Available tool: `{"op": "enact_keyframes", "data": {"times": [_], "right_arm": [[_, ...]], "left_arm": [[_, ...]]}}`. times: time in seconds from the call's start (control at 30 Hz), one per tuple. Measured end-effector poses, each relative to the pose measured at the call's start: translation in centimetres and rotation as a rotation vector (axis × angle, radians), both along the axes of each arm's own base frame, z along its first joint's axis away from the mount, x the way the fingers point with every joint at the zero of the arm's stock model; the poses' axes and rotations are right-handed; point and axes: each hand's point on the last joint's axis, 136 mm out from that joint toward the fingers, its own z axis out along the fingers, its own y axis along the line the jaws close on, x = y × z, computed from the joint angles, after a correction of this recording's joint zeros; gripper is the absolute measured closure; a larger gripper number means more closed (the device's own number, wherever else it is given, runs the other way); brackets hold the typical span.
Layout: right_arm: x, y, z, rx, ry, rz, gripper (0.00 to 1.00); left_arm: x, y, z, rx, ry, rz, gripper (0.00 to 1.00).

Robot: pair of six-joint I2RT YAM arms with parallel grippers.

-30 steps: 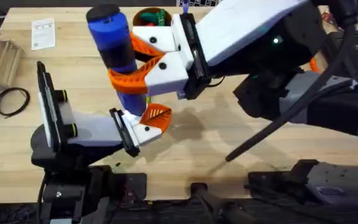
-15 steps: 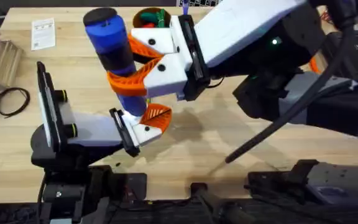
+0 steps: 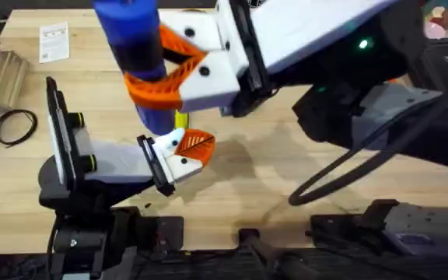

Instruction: Pick up the gripper from the table and insert it into the empty holder that is missing its gripper. Then pick up a screw, insert it into the mounting hole, and use the screwdriver to tighten it. Finally, clean up the table by picking up the vegetable and placing it into the bucket.

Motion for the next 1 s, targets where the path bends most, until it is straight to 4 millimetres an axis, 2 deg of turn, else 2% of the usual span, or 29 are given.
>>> {"op": "enact_keyframes", "data": {"times": [0.13,0.23,0.33,0.47,0.57,0.7,0.8,0.9,1.0], "right_arm": [[0.6,0.2,1.5,-0.004,0.005,-0.001,0.980],[2.0,0.7,1.7,-0.060,0.069,-0.018,0.980],[4.0,1.5,1.4,-0.139,0.155,-0.073,0.980],[7.7,2.4,0.1,-0.270,0.248,-0.248,0.980],[10.4,1.9,-1.0,-0.383,0.255,-0.410,0.980],[13.8,-0.8,-1.4,-0.518,0.227,-0.618,0.980],[16.7,-4.3,-2.2,-0.631,0.199,-0.794,0.980],[19.1,-8.2,-4.3,-0.759,0.165,-0.941,0.980],[20.1,-12.5,-7.5,-0.949,0.130,-1.025,0.980]], "left_arm": [[0.0,0.0,0.0,0.000,0.000,0.000,0.989],[0.0,0.0,0.0,0.000,0.000,0.000,0.989],[0.0,0.0,0.0,0.000,0.000,0.000,0.989],[0.0,0.0,0.0,0.000,0.000,0.000,0.989],[0.0,0.0,0.0,0.000,0.000,0.000,0.989],[0.0,0.0,0.0,0.000,0.000,0.000,0.989],[0.0,0.0,0.0,0.000,0.000,0.000,0.989],[0.0,0.0,0.0,0.000,0.000,0.000,0.989],[0.0,0.0,0.0,0.000,0.000,0.000,0.989]]}}
